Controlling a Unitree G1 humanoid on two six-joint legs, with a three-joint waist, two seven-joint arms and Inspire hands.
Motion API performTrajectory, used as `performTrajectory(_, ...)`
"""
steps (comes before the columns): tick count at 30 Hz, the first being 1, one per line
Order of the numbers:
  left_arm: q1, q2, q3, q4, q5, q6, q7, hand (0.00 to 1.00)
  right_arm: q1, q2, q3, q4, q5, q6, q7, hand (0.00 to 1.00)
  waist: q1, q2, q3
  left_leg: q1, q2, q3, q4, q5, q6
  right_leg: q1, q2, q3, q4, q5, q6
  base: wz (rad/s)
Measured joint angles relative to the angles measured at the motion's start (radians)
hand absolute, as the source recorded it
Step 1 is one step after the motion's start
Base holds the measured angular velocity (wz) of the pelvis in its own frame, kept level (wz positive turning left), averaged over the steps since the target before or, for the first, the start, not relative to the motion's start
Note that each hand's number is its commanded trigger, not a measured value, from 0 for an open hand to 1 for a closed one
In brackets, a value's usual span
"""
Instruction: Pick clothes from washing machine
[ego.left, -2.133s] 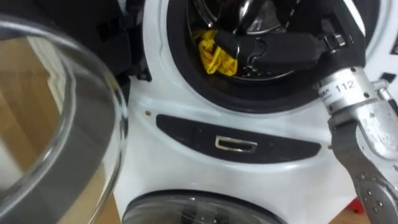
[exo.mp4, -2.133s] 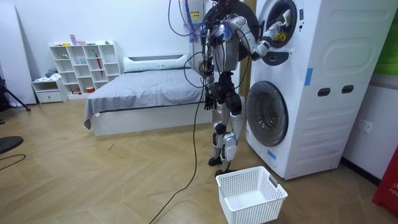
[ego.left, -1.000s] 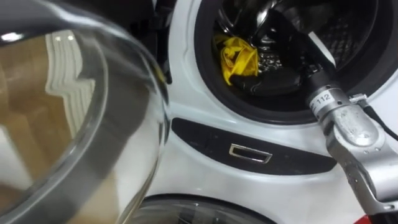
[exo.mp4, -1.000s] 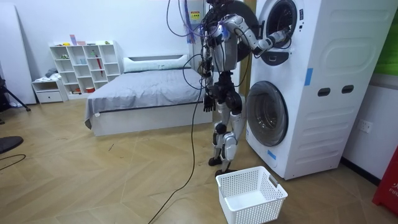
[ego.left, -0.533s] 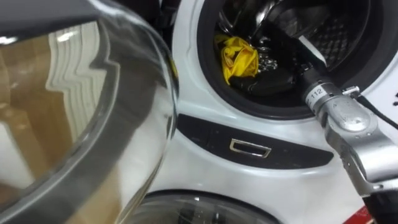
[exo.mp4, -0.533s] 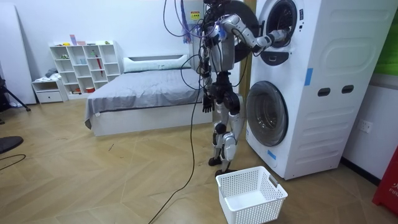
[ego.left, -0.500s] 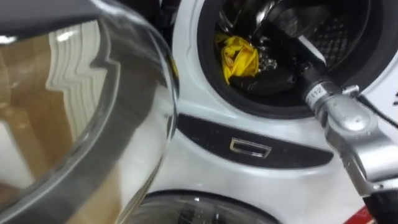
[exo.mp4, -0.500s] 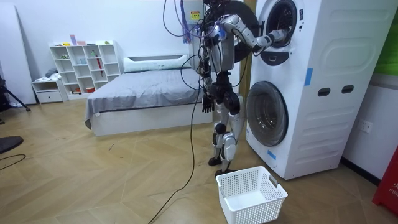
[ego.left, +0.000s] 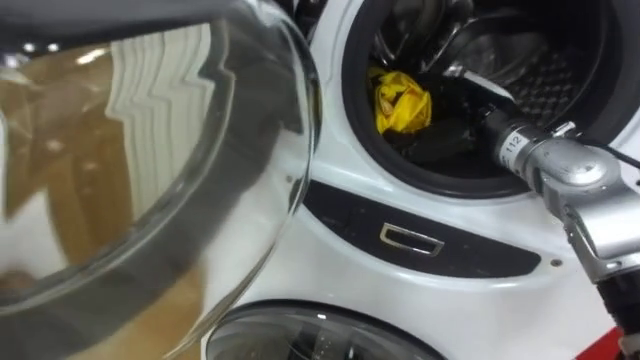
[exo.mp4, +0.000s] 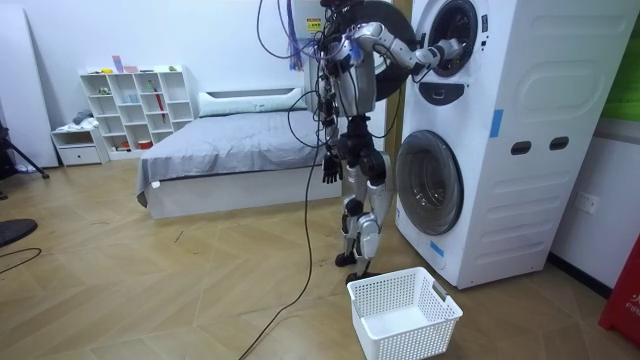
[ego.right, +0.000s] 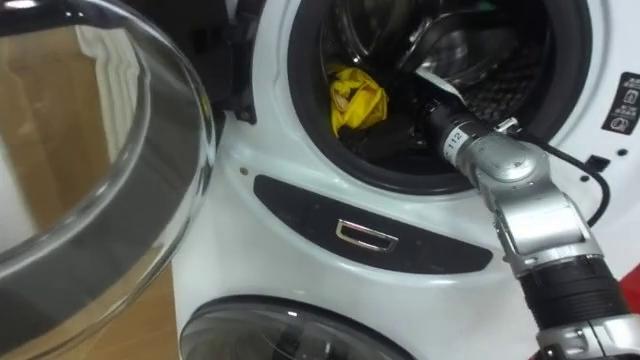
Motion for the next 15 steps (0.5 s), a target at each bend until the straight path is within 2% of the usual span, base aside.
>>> performTrajectory(1, -0.002, 0.000, 0.000, 0.009, 0.000, 0.000, 0.000, 0.00, -0.008, -0.002, 0.002, 0.002, 0.002, -0.003, 0.005, 1.00, -0.001, 0.001, 0.0019, 0.002, 0.002, 0.001, -0.003, -0.001, -0.001, 0.006, 0.001, 0.000, -0.001, 0.001, -0.008, -0.03)
performTrajectory(4, -0.012, -0.001, 0.000, 0.015, 0.000, -0.003, 0.000, 0.00, -0.015, -0.001, 0.018, -0.004, 0.002, -0.007, -0.017, 1.00, 0.000, 0.000, 0.0021, 0.009, 0.002, 0.002, -0.008, -0.003, -0.003, 0.013, 0.007, 0.000, -0.010, -0.001, -0.013, 0.00)
performTrajectory(9, -0.055, 0.001, -0.023, 0.049, 0.000, -0.008, 0.000, 0.00, -0.015, 0.000, 0.041, -0.008, 0.002, -0.009, -0.042, 1.00, 0.000, 0.001, 0.0022, 0.020, 0.002, 0.004, -0.016, -0.007, -0.009, 0.022, 0.009, 0.001, -0.015, -0.004, -0.016, -0.02)
performTrajectory(15, -0.058, 0.006, -0.040, 0.050, 0.000, -0.007, 0.000, 0.00, -0.015, -0.001, 0.041, -0.008, 0.007, -0.009, -0.050, 1.00, -0.001, 0.001, 0.0021, 0.021, 0.003, 0.004, -0.016, -0.006, -0.008, 0.023, 0.008, 0.003, -0.014, -0.003, -0.016, 0.00)
